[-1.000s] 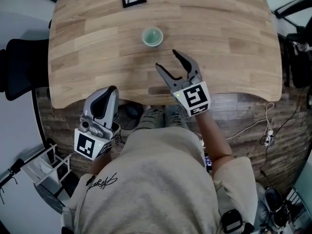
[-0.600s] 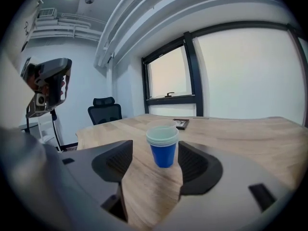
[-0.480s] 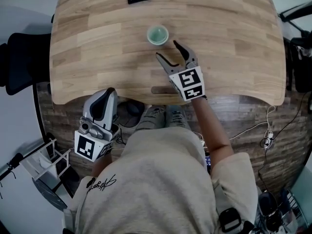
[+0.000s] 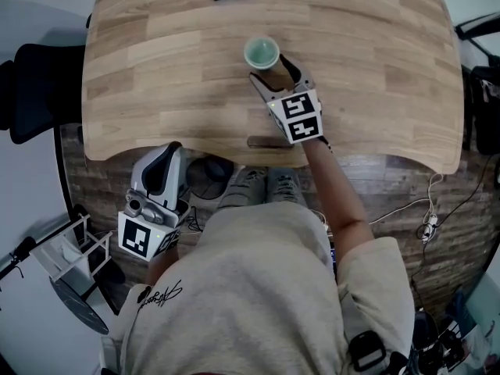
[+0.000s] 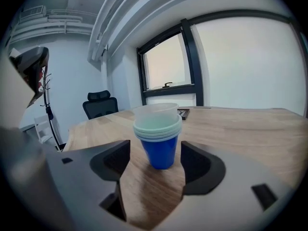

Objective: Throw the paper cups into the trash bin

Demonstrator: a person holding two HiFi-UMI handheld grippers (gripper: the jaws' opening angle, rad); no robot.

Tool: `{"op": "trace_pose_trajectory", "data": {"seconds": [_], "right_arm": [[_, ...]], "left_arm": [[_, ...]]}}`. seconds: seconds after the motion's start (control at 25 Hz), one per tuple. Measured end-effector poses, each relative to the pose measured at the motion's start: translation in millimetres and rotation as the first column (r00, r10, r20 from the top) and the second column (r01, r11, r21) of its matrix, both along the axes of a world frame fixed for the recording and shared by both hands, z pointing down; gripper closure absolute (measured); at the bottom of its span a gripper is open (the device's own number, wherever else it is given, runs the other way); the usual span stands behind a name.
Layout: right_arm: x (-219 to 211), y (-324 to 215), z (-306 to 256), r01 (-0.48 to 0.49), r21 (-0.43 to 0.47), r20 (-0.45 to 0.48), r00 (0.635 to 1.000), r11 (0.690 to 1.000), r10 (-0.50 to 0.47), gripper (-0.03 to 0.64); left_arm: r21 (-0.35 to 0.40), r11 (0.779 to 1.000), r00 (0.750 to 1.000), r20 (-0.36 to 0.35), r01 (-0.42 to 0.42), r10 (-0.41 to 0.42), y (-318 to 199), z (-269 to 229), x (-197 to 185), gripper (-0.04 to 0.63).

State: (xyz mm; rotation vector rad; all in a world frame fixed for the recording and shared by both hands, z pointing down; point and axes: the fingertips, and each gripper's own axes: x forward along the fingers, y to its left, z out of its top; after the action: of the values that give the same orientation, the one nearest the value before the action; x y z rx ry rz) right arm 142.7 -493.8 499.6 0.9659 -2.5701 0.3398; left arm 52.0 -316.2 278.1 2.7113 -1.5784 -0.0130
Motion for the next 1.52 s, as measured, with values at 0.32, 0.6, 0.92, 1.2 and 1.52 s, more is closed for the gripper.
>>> {"op": "trace_pose_trajectory", "data": {"seconds": [0.32, 0.6, 0.92, 1.2, 1.52], "right_arm": [[-8, -14, 7, -0.003, 0.023, -0.031, 1.0, 1.0, 0.004, 0.314], [-14, -21, 7, 0.016, 0.026, -0.028, 1.0, 1.0, -0.015, 0.316], [-15, -23, 7, 0.025, 0.033, -0.032, 0.999, 0.999, -0.024, 0.318], [-12, -15, -7, 0.046, 0.071, -0.027, 0.999, 0.996, -0.044, 0.319], [13, -4, -39, 0.02, 0.104, 0.012, 1.0, 0.994, -0.021, 0.319]], "left_arm": [[-0.007, 0.999, 0.999, 0.002, 0.036, -0.036, 4, 0, -11, 0.592], [-0.018, 0.998, 0.998, -0.001, 0.058, -0.058, 5, 4, -18, 0.592], [-0.029, 0.997, 0.998, 0.002, 0.065, -0.065, 8, 8, -15, 0.592], [-0.008, 0.998, 0.998, 0.007, 0.061, -0.061, 4, 0, -7, 0.592], [0.029, 0.999, 1.0, 0.012, 0.026, -0.027, 0, -13, 13, 0.592]]}}
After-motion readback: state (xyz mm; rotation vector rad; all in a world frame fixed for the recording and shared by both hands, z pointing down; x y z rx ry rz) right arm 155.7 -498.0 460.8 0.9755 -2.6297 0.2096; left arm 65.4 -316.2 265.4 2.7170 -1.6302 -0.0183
